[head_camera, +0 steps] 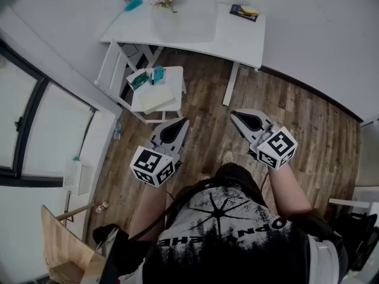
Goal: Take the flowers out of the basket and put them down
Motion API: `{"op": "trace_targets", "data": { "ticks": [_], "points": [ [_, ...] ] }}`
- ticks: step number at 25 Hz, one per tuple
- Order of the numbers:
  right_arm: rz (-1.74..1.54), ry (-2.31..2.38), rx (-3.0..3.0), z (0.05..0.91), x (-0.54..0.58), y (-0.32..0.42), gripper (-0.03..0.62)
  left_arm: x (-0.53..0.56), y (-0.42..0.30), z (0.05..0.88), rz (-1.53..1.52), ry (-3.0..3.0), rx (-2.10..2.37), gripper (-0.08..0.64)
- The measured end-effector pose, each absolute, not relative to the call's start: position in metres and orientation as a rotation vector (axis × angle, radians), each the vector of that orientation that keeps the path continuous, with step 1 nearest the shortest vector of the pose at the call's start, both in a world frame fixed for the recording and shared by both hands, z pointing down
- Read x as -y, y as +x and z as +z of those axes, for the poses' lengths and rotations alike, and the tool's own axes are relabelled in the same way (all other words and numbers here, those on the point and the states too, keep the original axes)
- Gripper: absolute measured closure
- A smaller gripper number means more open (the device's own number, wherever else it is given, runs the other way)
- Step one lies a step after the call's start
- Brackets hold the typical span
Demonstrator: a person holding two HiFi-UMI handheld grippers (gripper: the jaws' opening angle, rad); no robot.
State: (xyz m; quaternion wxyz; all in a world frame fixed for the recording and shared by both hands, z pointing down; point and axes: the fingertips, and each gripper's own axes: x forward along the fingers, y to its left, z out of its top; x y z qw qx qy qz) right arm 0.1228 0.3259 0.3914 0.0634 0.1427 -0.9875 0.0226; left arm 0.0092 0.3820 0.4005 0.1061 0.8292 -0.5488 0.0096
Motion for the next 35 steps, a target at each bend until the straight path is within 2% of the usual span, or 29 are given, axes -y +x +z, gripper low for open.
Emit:
{"op": "trace_targets", "data": {
  "ticks": [23, 35],
  "points": [
    [0.22, 0.424, 3.027, 0.398, -0.315, 0.099, 0.575, -0.372, 0.001, 0.417, 0.052, 2.434, 1.574, 0.548],
    [0.229, 0.357, 3.037, 0.403, -0.248, 0.084, 0.575, -0.299, -0.001, 0.424, 0.064, 2.443, 1.572, 0.548]
  ]
}}
